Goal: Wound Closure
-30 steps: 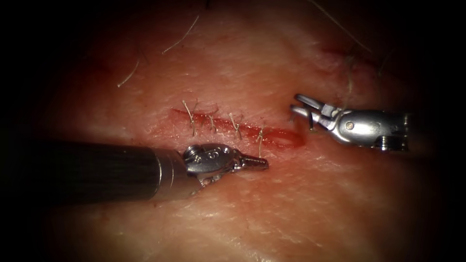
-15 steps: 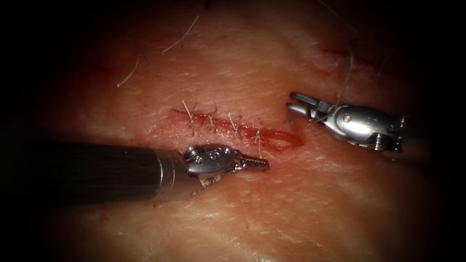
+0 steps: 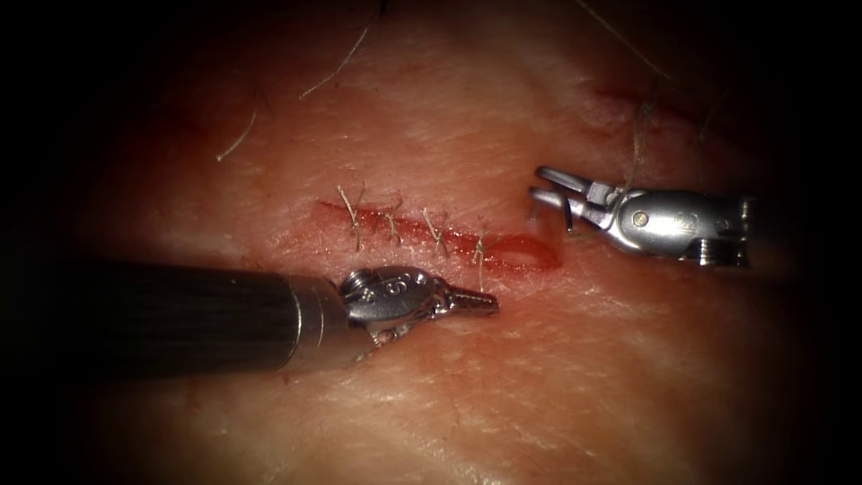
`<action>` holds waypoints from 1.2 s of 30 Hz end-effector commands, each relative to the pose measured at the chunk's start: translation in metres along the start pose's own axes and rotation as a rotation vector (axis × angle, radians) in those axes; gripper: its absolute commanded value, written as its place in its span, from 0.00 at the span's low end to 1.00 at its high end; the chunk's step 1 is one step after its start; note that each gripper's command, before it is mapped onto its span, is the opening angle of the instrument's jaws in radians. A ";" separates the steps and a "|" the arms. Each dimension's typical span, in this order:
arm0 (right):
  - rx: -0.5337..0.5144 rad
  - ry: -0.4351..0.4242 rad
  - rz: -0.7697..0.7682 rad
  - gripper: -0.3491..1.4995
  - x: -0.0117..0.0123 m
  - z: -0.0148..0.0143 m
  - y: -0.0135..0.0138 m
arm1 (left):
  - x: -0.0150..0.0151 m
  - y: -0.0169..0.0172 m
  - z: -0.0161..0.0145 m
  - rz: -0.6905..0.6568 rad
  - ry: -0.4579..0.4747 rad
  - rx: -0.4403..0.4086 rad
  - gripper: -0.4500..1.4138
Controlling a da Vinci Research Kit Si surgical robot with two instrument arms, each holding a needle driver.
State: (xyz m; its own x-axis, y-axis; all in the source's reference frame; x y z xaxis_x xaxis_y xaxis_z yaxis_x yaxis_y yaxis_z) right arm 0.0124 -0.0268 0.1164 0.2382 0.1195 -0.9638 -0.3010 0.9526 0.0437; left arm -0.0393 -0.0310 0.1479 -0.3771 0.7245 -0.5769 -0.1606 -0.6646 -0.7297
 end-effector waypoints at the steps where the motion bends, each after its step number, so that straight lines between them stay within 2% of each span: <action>1: 0.003 0.000 0.001 0.00 -0.0004 0.0008 -0.0003 | -0.0004 0.0000 0.0007 -0.001 0.000 -0.002 0.21; 22: 0.013 -0.030 0.289 0.00 0.0000 0.0011 0.0008 | -0.0005 0.0000 0.0007 -0.001 -0.001 -0.003 0.21; 36: 0.076 -0.048 0.345 0.00 -0.0001 0.0027 0.0004 | -0.0006 0.0000 0.0005 0.000 -0.001 -0.005 0.21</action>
State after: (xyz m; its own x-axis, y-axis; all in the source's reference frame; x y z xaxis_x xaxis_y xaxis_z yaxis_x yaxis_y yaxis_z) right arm 0.0140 -0.0254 0.1167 0.1798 0.4538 -0.8728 -0.3044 0.8694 0.3892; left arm -0.0390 -0.0311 0.1478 -0.3777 0.7237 -0.5775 -0.1579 -0.6649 -0.7300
